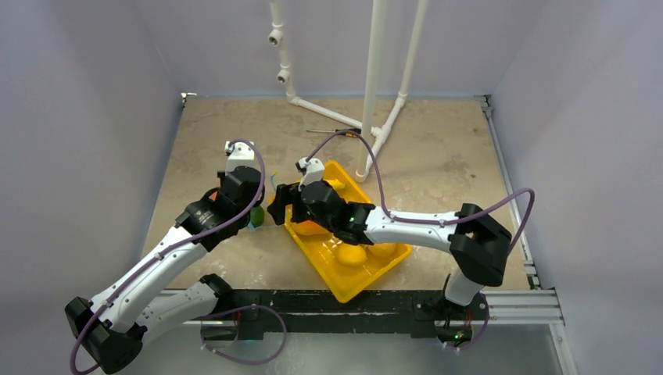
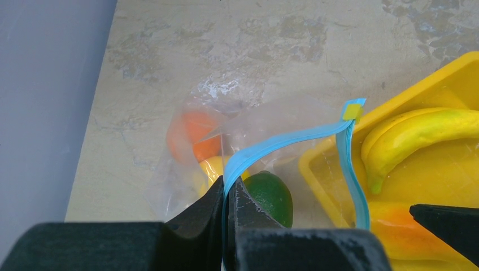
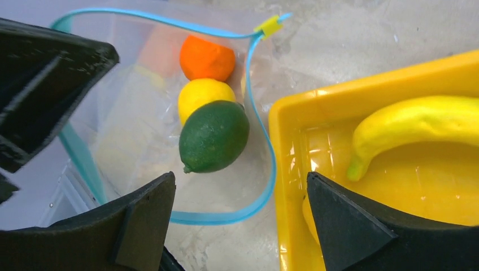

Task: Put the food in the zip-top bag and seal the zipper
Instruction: Place the fake fruit in the zipper food storage bag, then adjust the zipper food storage bag at the center of the board.

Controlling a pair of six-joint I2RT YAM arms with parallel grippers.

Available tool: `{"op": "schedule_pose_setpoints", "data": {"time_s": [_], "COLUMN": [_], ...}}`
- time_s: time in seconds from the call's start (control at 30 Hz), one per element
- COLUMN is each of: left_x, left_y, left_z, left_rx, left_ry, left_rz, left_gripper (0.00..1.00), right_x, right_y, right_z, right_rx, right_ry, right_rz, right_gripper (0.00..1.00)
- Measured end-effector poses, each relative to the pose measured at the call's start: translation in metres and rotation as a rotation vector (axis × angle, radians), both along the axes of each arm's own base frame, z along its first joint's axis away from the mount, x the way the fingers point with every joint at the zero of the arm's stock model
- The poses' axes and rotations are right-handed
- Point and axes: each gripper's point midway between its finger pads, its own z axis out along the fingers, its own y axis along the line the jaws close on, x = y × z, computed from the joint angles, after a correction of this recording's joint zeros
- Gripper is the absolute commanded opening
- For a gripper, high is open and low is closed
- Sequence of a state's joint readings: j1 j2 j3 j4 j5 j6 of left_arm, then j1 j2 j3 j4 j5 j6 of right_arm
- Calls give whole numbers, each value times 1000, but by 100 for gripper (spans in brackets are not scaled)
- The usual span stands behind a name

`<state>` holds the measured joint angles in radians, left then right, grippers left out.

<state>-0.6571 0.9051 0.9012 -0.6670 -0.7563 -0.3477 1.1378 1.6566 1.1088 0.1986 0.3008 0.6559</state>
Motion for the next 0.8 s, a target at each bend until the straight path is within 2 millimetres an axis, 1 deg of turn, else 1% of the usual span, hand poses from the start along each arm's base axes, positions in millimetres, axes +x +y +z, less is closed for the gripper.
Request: {"op": "schedule_pose_setpoints", "data": {"time_s": [0.17, 0.27, 0.4, 0.47, 0.57, 0.67, 0.7, 0.73, 0.8], "left_x": [0, 0, 0, 0, 0, 0, 0, 0, 0], "left_y": [0, 0, 0, 0, 0, 0, 0, 0, 0], "left_z": [0, 0, 0, 0, 0, 0, 0, 0, 0], "left_rx": [-1, -1, -1, -1, -1, -1, -1, -1, 0], "left_ry": [1, 1, 1, 1, 1, 1, 1, 1, 1], "left_rz": [-1, -1, -1, -1, -1, -1, -1, -1, -1], "left_gripper": [0, 0, 0, 0, 0, 0, 0, 0, 0], "right_x": [-2, -2, -1, -1, -1, 1, 1, 2, 3], "right_y": [1, 3, 9, 13, 19, 23, 25, 26, 28], "right_z": [-20, -36, -57, -65, -68, -63, -61, -58, -55], "right_rx": [-21, -39, -66, -73, -71, -54, -47, -39, -31], "right_ry": [53, 80, 115, 129, 142, 145, 144, 143, 139], "right_rz": [-14, -19, -20, -20, -15, -16, -15, -15, -14], "right_gripper": [81, 77, 72, 67, 56, 41, 35, 23, 5]}}
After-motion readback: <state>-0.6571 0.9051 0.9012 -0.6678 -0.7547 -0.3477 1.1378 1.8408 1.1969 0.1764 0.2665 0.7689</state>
